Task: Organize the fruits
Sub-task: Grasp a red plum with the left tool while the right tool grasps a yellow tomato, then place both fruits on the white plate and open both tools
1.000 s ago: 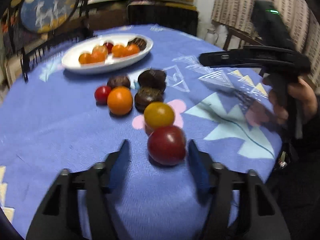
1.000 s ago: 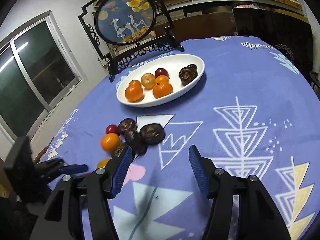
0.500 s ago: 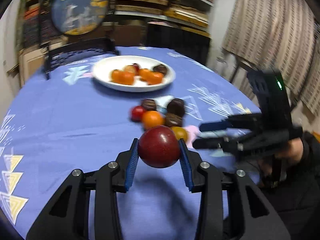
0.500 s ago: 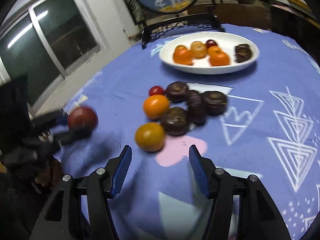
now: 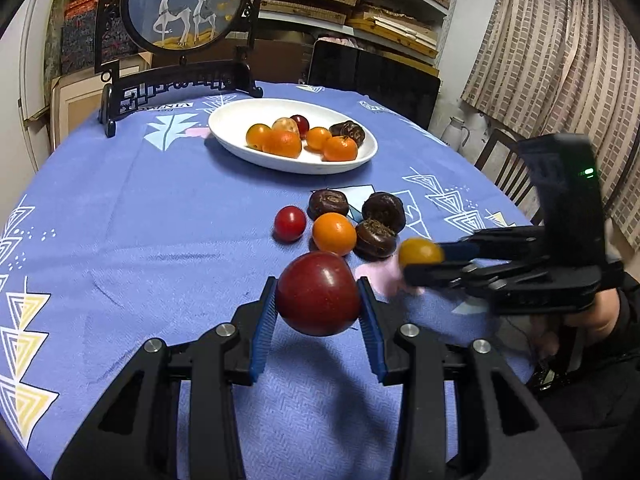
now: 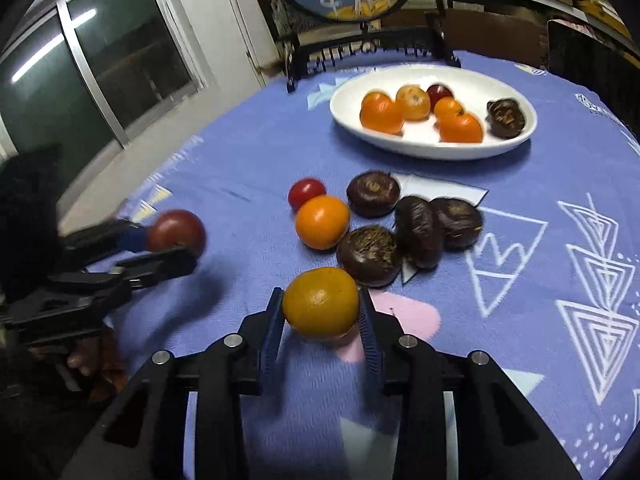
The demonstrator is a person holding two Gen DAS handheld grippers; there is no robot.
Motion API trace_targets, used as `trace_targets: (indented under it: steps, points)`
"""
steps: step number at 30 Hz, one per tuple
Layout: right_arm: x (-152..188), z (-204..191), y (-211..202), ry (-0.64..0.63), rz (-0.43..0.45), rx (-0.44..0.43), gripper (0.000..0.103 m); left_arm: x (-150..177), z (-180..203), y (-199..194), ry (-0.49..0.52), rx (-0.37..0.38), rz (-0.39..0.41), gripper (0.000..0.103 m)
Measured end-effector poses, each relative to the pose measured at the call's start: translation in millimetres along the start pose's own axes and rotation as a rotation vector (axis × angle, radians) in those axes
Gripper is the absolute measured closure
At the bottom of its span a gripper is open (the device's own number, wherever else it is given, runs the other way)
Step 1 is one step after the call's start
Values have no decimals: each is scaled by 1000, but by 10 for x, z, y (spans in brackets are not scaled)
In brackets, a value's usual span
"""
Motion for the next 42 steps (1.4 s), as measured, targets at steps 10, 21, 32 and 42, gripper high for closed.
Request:
trace_targets:
  steps: [10, 21, 32, 42]
  points:
    - [-765, 785, -218, 110, 109, 40, 66, -747, -69, 388, 17, 29, 36, 65]
    - [-1757, 1221, 573, 152, 122, 87, 66, -1662, -382, 1407, 36, -17, -16, 65]
    - [-1581, 1299, 337, 179, 183, 115, 32, -1601, -430, 1159, 23, -34, 21, 38]
    - [-659, 918, 24, 101, 119, 96, 32, -669, -300, 676, 73, -42, -90, 34]
Point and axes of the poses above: each gripper's, at about its wrist camera, not at the fingertips, and y roughly the way its jaws point, z to its right, x to its underside, the point moved 9 cm from there along y, roughly the way its jaws point, and after that the axes turned 8 degrees about x, right-handed, at the moved point
